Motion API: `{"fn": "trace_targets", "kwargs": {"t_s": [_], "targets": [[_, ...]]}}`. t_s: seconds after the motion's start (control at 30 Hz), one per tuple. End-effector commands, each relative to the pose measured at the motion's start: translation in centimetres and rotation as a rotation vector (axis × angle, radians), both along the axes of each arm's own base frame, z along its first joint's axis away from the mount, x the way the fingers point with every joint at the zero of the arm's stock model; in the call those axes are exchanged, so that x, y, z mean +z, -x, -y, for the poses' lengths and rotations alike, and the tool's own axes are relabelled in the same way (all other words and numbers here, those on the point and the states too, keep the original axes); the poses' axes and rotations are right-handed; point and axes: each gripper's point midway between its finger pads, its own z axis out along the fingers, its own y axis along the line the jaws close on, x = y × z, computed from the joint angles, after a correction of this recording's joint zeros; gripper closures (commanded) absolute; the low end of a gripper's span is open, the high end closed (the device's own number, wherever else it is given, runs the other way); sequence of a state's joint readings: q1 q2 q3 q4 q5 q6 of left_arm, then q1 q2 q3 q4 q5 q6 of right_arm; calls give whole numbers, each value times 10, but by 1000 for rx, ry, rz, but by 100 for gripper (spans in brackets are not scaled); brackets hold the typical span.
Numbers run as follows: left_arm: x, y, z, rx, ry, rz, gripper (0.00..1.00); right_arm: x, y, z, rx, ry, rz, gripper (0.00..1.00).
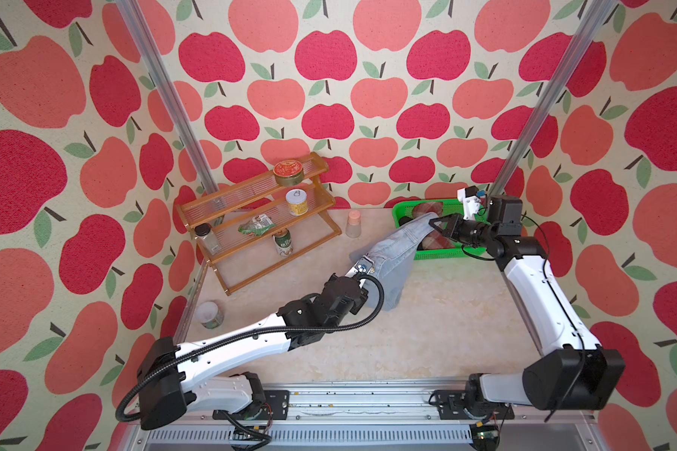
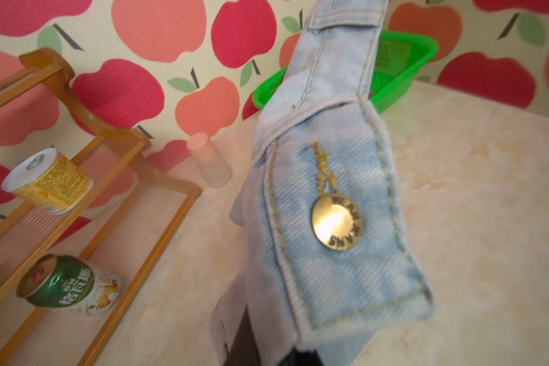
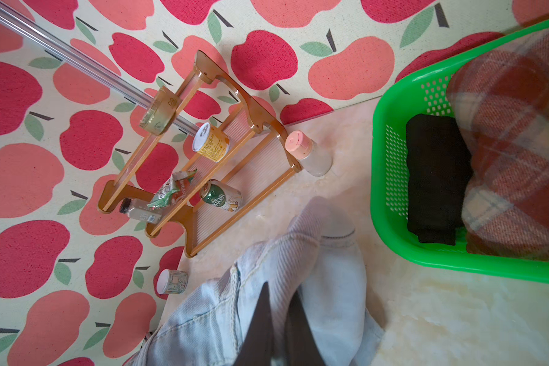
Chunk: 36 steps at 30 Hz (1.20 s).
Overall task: Roll up the skirts
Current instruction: Flatten out the skirt at the center of the board.
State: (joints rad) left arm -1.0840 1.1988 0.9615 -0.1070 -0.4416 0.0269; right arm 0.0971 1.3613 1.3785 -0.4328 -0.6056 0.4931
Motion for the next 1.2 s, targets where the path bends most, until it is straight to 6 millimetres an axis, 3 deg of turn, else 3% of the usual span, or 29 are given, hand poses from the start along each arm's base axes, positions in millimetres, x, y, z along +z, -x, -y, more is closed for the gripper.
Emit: {"fn": "trace_targets", "kwargs": {"t_s": [0.0, 0.1, 0.13, 0.27, 0.43, 0.5, 0.67, 0.73, 0.8, 0.87, 0.93, 1.03, 1.1, 1.17], "targets": [[47, 17, 16, -153, 99, 27, 100, 61, 16, -9, 70, -70, 101, 100], [76, 17, 3, -168, 177, 56, 100, 84, 11, -15, 106, -113, 116, 100], [91, 16, -11, -159, 228, 67, 100, 89, 8, -18, 114, -129, 116, 100], [107, 4, -47, -106, 294, 72, 100, 100, -9, -38, 189, -213, 99, 100], [124, -3, -86, -48, 283, 119, 100, 100, -28, -94, 344, -283, 65, 100], [134, -3, -97, -41, 280, 124, 100, 109, -33, -119, 409, -312, 72, 100], [170, 14, -107, -106, 223, 186, 100, 141, -37, -167, 536, -369, 113, 100], [183, 24, -105, -157, 190, 192, 100, 152, -40, -174, 563, -393, 125, 100], [184, 36, -96, -225, 154, 167, 100, 150, -43, -174, 574, -408, 114, 100], [171, 49, -78, -304, 98, 136, 100, 135, -46, -167, 561, -395, 92, 100], [143, 58, -52, -374, 16, 113, 100, 102, -53, -155, 519, -362, 42, 100], [81, 72, 3, -507, -60, 17, 100, 21, -72, -131, 433, -315, -90, 96], [30, 76, 49, -577, -72, -105, 100, -36, -88, -114, 373, -291, -190, 92], [-14, 78, 89, -618, -75, -194, 100, -80, -101, -95, 315, -265, -277, 79]]}}
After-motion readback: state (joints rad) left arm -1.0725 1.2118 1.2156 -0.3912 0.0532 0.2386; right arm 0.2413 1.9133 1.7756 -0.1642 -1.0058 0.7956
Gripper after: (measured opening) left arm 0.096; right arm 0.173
